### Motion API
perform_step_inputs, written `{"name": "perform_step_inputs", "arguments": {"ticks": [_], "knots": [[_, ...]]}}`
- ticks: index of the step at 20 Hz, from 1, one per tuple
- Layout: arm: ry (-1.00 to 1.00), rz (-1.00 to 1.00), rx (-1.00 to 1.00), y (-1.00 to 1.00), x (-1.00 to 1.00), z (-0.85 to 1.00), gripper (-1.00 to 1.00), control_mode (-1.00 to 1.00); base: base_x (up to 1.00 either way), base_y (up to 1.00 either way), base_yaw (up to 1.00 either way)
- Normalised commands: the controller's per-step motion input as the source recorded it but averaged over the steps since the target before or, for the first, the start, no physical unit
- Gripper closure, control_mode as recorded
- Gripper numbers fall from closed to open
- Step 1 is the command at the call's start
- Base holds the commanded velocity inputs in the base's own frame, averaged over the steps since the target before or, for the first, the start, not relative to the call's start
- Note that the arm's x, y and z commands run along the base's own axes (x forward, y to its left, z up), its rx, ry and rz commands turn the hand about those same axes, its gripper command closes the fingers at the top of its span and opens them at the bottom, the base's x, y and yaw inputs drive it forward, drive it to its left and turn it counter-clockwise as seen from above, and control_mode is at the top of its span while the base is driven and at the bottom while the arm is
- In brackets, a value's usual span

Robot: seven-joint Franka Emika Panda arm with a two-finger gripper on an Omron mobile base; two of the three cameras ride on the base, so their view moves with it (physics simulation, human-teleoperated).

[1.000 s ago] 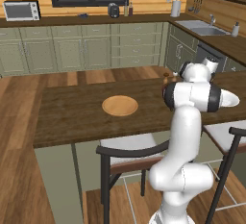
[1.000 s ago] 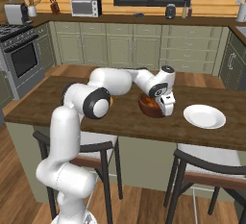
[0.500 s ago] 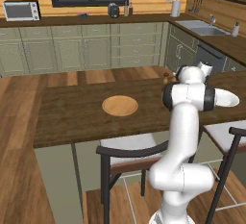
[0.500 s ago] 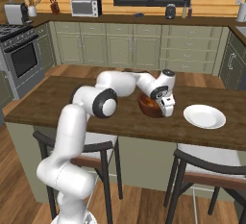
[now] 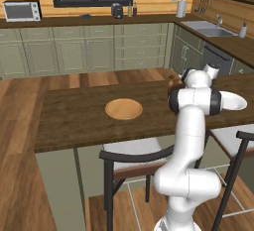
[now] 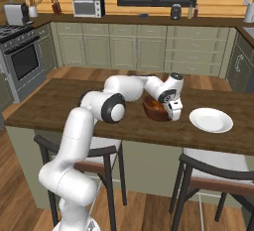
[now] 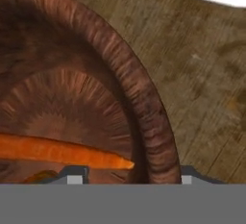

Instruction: Pick the chicken drumstick and carrot from their plates and place them in the bowl. Then put the bowl in the fridge.

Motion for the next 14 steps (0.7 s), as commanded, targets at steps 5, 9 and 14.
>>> {"name": "perform_step_inputs", "arguments": {"ticks": [5,9,14], "knots": [[-0.04,-0.06,-0.01,0.81,-0.03,-0.58,1.00,-1.00,0.00,0.00,0.00],[-0.01,-0.16,-0.04,0.69,-0.33,0.12,1.00,-1.00,0.00,0.00,0.00],[0.01,-0.13,-0.05,0.21,-0.53,0.84,1.00,-1.00,0.00,0.00,0.00]]}}
